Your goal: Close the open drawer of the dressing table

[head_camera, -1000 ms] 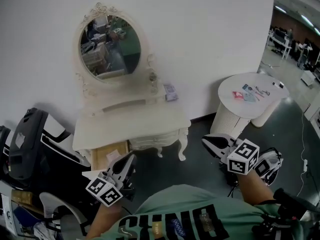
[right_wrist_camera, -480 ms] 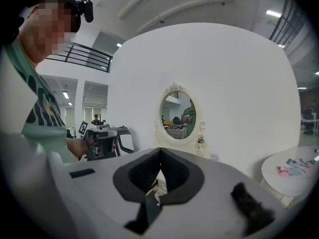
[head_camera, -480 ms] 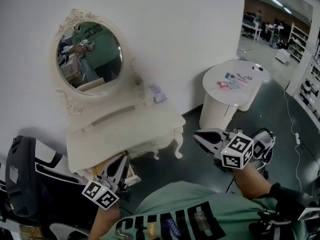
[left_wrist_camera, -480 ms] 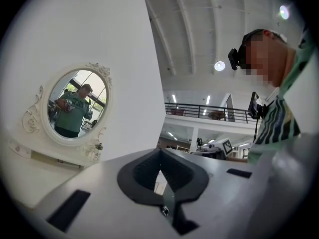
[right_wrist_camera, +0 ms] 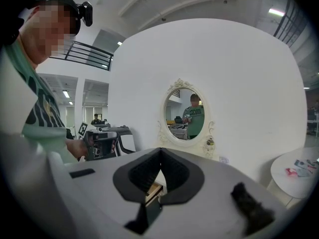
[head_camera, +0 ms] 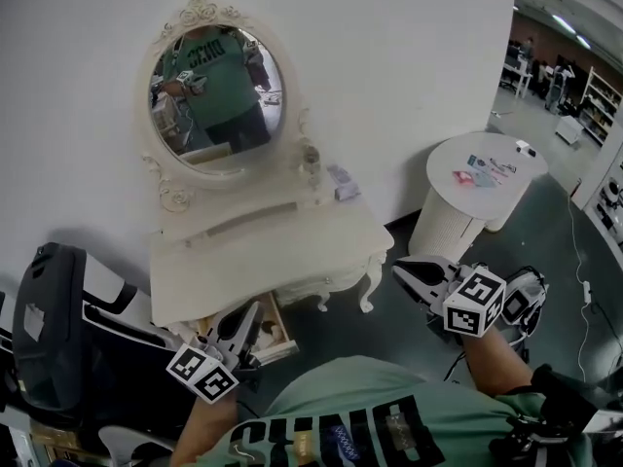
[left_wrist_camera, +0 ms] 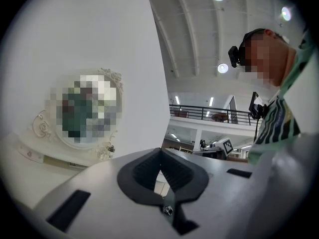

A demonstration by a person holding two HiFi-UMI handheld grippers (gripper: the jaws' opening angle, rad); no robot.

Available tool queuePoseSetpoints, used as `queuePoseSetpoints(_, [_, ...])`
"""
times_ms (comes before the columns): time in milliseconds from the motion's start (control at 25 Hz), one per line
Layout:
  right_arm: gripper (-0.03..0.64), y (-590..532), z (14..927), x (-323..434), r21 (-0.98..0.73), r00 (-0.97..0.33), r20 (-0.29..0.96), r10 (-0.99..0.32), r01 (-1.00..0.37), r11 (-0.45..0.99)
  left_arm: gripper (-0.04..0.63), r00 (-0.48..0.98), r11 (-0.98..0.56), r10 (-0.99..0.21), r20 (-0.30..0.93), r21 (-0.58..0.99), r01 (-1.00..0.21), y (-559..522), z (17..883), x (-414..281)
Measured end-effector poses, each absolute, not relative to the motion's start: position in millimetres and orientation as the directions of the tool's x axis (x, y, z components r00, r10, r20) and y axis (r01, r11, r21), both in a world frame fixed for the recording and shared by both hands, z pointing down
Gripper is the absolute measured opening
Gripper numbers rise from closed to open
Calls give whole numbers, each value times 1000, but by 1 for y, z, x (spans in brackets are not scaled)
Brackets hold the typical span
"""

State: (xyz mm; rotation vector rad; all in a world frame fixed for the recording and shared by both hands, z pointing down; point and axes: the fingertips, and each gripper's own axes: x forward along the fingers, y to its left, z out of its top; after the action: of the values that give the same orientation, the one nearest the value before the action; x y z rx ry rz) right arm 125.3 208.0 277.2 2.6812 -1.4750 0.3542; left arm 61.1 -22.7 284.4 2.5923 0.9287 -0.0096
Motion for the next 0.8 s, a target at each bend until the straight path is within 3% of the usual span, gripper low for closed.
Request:
queuePoseSetpoints(480, [11, 155, 279, 156, -58, 414, 230, -881, -898, -437, 9, 849, -772, 516, -118, 365, 520, -66, 293, 66])
queuePoseSetpoints(800, [11, 179, 289, 211, -82, 335, 211, -919, -930, -358, 9, 886, -823, 455, -90, 336, 457, -32, 292, 105])
